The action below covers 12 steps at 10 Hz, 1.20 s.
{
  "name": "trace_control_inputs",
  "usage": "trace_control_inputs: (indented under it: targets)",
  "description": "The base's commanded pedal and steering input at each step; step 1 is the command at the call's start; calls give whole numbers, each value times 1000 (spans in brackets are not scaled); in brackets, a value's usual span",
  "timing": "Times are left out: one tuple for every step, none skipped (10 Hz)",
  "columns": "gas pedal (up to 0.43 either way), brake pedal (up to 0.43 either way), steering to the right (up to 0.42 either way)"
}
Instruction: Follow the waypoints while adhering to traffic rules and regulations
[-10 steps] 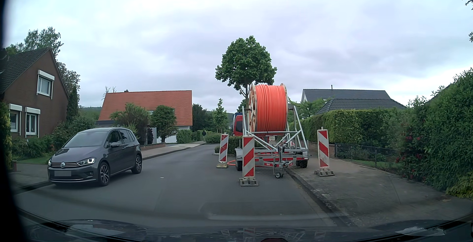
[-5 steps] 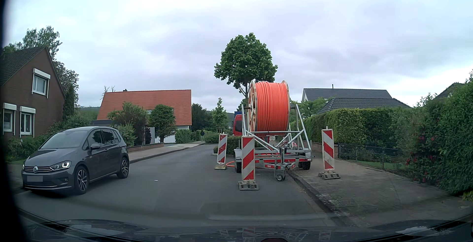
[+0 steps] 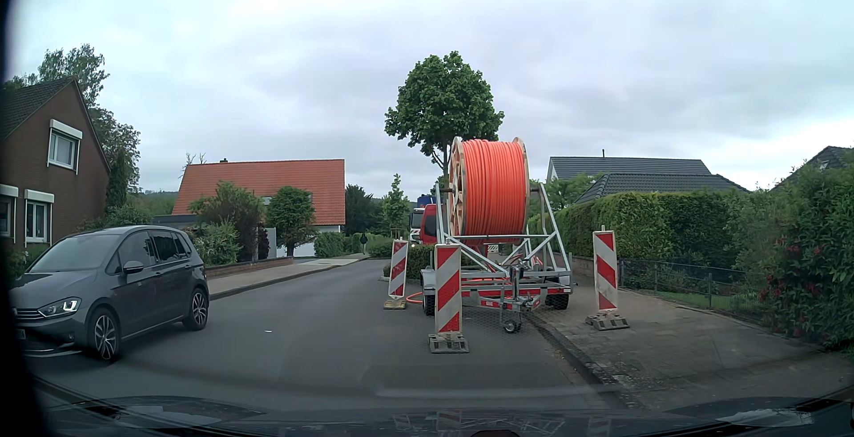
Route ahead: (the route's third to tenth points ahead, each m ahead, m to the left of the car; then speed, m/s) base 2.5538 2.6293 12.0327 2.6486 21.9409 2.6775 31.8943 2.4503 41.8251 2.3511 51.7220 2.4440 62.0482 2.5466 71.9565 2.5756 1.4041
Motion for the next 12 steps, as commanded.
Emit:
trace_control_inputs:
  targets:
    - [0, 0, -54]
    - [0, 0, -73]
    - [0, 6, -93]
    - [0, 67, -114]
    - [0, 98, -139]
    - [0, 116, -158]
    - [0, 140, -183]
    - [0, 159, -203]
    - [0, 159, -212]
    - [0, 165, -232]
    - [0, 165, -257]
    - [0, 159, -294]
